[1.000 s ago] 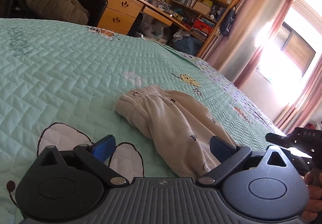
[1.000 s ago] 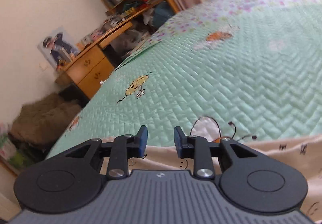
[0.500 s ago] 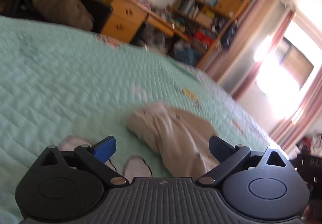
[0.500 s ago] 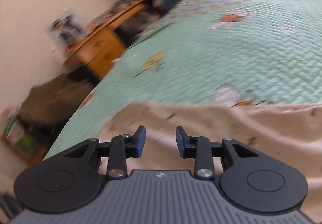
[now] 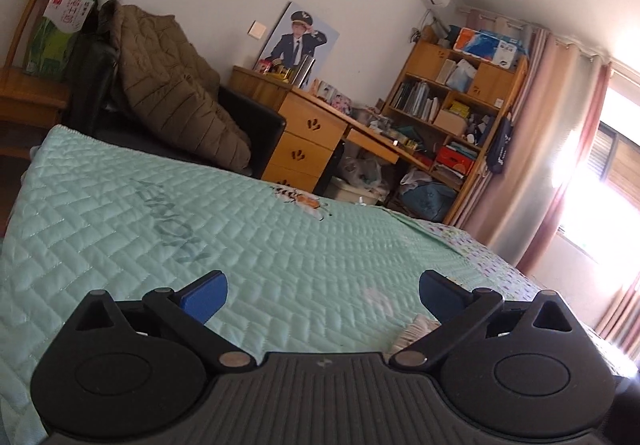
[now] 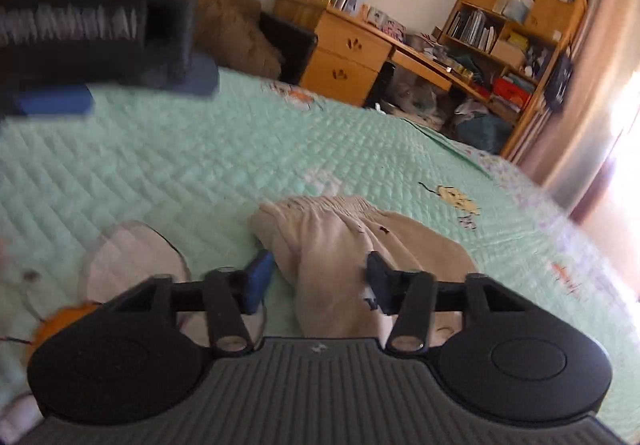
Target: Fold clothes
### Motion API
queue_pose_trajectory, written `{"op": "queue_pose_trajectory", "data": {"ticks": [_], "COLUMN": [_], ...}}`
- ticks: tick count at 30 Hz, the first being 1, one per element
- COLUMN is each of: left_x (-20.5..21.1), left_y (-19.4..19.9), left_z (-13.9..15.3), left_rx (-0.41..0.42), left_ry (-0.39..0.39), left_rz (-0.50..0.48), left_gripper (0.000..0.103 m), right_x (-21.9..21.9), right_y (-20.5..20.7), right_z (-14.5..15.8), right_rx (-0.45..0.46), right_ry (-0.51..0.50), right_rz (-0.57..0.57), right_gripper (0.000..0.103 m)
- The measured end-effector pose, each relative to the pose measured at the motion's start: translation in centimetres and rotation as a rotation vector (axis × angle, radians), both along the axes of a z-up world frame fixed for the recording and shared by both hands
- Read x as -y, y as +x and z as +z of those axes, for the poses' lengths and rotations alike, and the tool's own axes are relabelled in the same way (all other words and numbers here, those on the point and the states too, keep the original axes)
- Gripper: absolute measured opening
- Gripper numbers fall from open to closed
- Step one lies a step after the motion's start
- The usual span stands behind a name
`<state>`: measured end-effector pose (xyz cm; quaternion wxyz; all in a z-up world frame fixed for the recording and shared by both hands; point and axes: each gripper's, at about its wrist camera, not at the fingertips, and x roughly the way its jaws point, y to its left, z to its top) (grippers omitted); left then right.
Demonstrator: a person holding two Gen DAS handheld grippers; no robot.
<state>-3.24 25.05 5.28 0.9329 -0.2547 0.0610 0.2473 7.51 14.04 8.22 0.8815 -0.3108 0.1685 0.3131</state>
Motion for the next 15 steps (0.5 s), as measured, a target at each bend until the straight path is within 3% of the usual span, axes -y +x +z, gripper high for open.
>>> {"op": "queue_pose_trajectory", "data": {"ticks": [1, 8, 10, 11, 15], "left_x": [-0.3, -1.8, -1.9, -1.8, -1.6], "left_y": [-0.1, -0.8, -0.4, -0.1, 0.8], "left_z": [-0.1, -0.2, -0.3, -0.3, -0.4], "left_rx": [-0.002, -0.006, -0.030, -0.039, -0.062], "left_ry": [-0.012, -0.042, -0.052, -0.048, -0.025], "left_rz": [0.000, 0.028, 0.010, -0.006, -0.073], "left_gripper": [0.102, 0.102, 0.102, 0.102, 0.102], "right_x": [-0.6, -0.4, -0.4, 0.0, 5.7], "right_y": [0.2, -3.9, -3.0, -2.7, -4.3], "right_z": [-0.3, 0.0, -0.4, -0.4, 2.1], "right_rx": [0.001, 0.107, 0.092, 0.074, 0.007], "right_ry": [-0.032, -0.020, -0.034, -0.025, 0.192], "right_rz": [-0.015, 0.085, 0.031, -0.004, -0.103], "right_gripper": [0.008, 0.004, 0.026, 0.032, 0.040]}}
